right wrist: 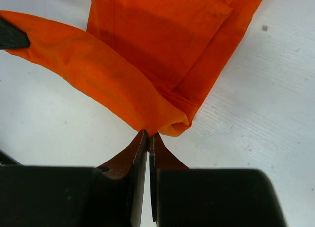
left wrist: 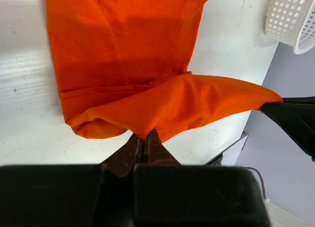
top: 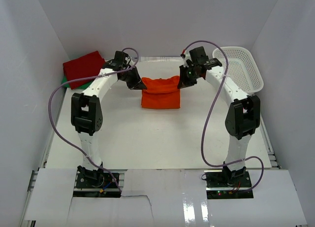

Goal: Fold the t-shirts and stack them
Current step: Fold the long partially folded tshirt into a neat square, then smooth out wrinkles on the folded tshirt

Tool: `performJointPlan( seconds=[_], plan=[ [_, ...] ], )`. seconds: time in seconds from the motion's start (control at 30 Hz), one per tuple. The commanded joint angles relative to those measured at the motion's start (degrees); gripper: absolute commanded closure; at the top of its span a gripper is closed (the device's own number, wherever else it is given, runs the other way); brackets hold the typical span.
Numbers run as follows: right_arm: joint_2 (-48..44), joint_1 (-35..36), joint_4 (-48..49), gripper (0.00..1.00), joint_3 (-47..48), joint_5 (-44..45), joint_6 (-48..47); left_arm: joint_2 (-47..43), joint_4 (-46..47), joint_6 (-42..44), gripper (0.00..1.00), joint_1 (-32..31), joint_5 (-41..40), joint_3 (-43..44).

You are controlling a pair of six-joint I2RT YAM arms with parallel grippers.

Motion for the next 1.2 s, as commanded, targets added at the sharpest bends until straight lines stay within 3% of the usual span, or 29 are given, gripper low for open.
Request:
performJointPlan(
  seconds=[0.0,0.23,0.4,0.5,0.53,0.57,0.63,0.67,0.7,0.73,0.77,0.87,0.93,1.07,1.17],
  plan=[
    [2.45,-1.19,-1.33,0.92,6.08,-1.5,-0.57,1.78,-1.71,0.42,1.0,0.83,1.88,5.69],
    [9.3,-2.51,-3.79,0.92,15.92,-2.82,-0.31,11.27,-5.76,0.08,1.0,1.71,3.46,21.15],
    [12.83,-3.73,-1.18,0.92,20.93,-3.78,-0.05,16.02,-4.97,-1.94,1.0,3.11,3.99,27.23],
    [14.76,-5.14,8.48,0.87,19.1,-4.23,1.1,16.56,3.43,-5.63,0.84,4.61,3.29,23.57],
    [16.16,-5.58,11.73,0.84,18.49,-3.44,2.93,16.03,12.43,-8.69,0.76,5.05,3.55,20.85],
    [16.78,-6.28,15.41,0.83,17.35,-3.0,3.73,15.42,17.31,-10.02,0.54,5.66,3.38,15.26],
    [19.76,-7.08,25.79,0.7,16.55,-3.18,6.52,16.46,28.28,-12.22,0.32,6.46,2.15,12.92],
    [20.47,-7.43,29.91,0.66,15.94,-1.69,7.07,17.51,31.39,-14.06,0.13,6.98,1.1,13.09],
    [21.09,-7.43,39.52,0.53,13.76,-0.11,7.6,19.52,35.51,-15.12,0.05,7.16,1.09,12.92],
    [22.14,-7.43,43.97,0.28,12.6,1.38,8.47,20.59,43.03,-16.18,0.02,7.25,0.92,13.0],
    [22.67,-7.43,48.19,0.07,11.81,1.83,9.35,21.9,46.76,-19.49,0.02,7.86,1.18,13.53],
    [25.49,-7.61,50.53,0.1,15.04,-0.44,8.84,25.6,52.34,-22.42,0.02,8.57,3.02,17.04],
    [21.57,-7.61,52.78,0.1,8.87,-2.99,7.17,23.52,52.16,-19.63,0.02,8.48,2.85,16.61],
    [12.14,-7.26,56.94,0.1,-5.83,-4.31,4.97,14.73,48.57,-12.25,0.02,7.61,1.62,8.36],
    [10.64,-7.34,50.81,0.1,-5.96,-4.66,2.51,9.71,46.28,-7.23,0.02,7.08,1.35,1.15]
  ],
)
